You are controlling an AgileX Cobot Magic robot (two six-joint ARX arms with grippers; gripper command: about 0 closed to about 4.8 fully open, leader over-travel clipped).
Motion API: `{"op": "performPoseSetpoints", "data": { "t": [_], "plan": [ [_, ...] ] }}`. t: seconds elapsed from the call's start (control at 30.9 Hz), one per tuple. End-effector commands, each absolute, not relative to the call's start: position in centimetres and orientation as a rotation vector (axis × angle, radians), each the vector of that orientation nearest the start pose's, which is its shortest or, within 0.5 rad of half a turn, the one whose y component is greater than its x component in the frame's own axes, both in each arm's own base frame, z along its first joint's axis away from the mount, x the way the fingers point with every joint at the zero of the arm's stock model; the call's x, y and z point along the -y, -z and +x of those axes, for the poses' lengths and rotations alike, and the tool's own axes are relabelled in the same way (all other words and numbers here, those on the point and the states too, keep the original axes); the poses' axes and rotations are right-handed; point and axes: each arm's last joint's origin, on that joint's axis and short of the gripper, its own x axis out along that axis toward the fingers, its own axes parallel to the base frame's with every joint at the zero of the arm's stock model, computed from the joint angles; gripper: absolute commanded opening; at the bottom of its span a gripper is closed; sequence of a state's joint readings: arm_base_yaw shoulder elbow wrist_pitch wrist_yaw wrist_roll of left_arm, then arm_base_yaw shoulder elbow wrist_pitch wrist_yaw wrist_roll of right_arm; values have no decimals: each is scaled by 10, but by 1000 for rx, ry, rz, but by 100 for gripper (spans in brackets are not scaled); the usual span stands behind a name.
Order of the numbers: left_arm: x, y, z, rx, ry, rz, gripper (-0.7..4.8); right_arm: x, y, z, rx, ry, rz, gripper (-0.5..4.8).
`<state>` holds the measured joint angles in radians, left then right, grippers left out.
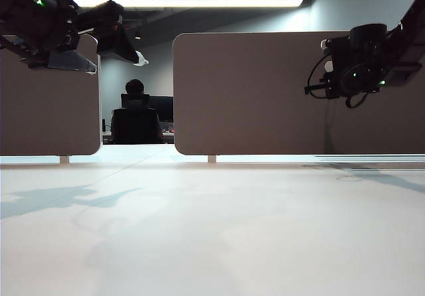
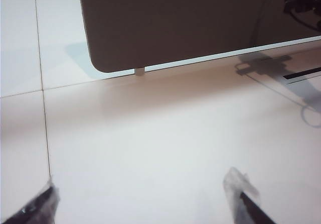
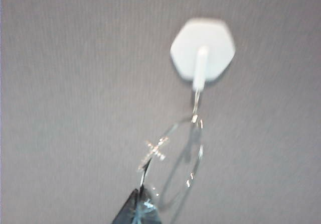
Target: Hang the earring on the hook.
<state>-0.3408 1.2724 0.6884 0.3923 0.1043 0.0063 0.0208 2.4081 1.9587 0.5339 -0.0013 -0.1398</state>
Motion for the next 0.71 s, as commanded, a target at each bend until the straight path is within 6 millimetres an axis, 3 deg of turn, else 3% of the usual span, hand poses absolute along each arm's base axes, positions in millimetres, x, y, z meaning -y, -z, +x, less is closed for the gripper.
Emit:
{"op": "performPoseSetpoints", "data": {
  "t": [0.03,0.71],
  "plan": [
    [95,-255,258,-177,447,32,479,-14,-235,560,100,-23,-153,-5],
    [95,-252,257,-213,446,36,479,-13,-241,559,136,-10,-162,-5]
  ]
}}
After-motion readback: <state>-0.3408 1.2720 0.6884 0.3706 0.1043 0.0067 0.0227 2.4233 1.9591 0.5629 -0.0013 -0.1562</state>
